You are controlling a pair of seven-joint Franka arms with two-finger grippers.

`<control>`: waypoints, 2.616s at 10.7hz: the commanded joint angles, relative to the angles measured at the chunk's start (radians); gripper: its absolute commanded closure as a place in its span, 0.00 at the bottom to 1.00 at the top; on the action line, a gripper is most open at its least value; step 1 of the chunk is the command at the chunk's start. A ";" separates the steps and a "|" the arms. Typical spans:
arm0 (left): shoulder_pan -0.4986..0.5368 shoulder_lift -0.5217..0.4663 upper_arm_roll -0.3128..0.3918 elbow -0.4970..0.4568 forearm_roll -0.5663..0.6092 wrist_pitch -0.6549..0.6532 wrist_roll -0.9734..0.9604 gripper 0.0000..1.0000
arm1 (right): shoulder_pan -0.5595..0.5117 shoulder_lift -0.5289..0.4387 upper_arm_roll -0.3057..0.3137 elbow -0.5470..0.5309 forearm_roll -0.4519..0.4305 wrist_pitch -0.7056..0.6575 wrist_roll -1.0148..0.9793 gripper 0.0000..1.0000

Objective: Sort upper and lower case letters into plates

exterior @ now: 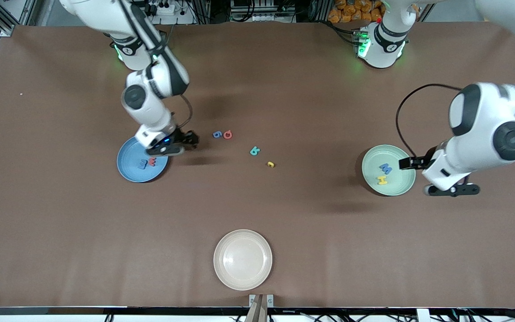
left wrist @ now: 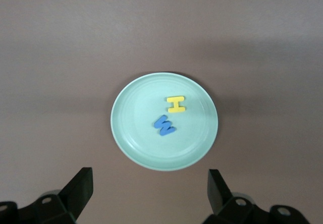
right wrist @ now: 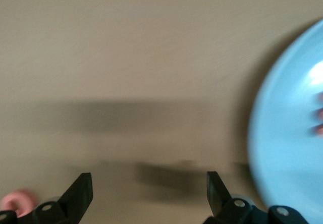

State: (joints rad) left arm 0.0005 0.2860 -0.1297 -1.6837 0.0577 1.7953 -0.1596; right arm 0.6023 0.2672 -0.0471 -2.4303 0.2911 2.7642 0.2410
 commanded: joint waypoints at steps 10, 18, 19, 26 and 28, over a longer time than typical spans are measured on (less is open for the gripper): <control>-0.013 -0.223 -0.001 0.032 0.024 -0.128 0.009 0.00 | 0.180 0.045 -0.016 0.014 -0.143 -0.008 0.079 0.00; -0.013 -0.314 0.012 0.035 0.022 -0.183 0.011 0.00 | 0.201 0.102 -0.033 0.085 -0.308 -0.011 0.242 0.00; -0.011 -0.320 0.013 0.035 0.021 -0.189 0.011 0.00 | 0.205 0.106 -0.034 0.086 -0.314 -0.012 0.244 0.00; -0.002 -0.335 0.008 0.101 0.007 -0.273 0.011 0.00 | 0.206 0.118 -0.043 0.085 -0.363 -0.012 0.248 0.00; -0.002 -0.335 0.010 0.101 0.004 -0.280 0.011 0.00 | 0.206 0.121 -0.043 0.085 -0.366 -0.012 0.260 0.00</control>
State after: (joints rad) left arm -0.0033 -0.0456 -0.1213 -1.5949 0.0577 1.5390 -0.1596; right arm 0.7900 0.3748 -0.0757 -2.3583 -0.0482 2.7571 0.4617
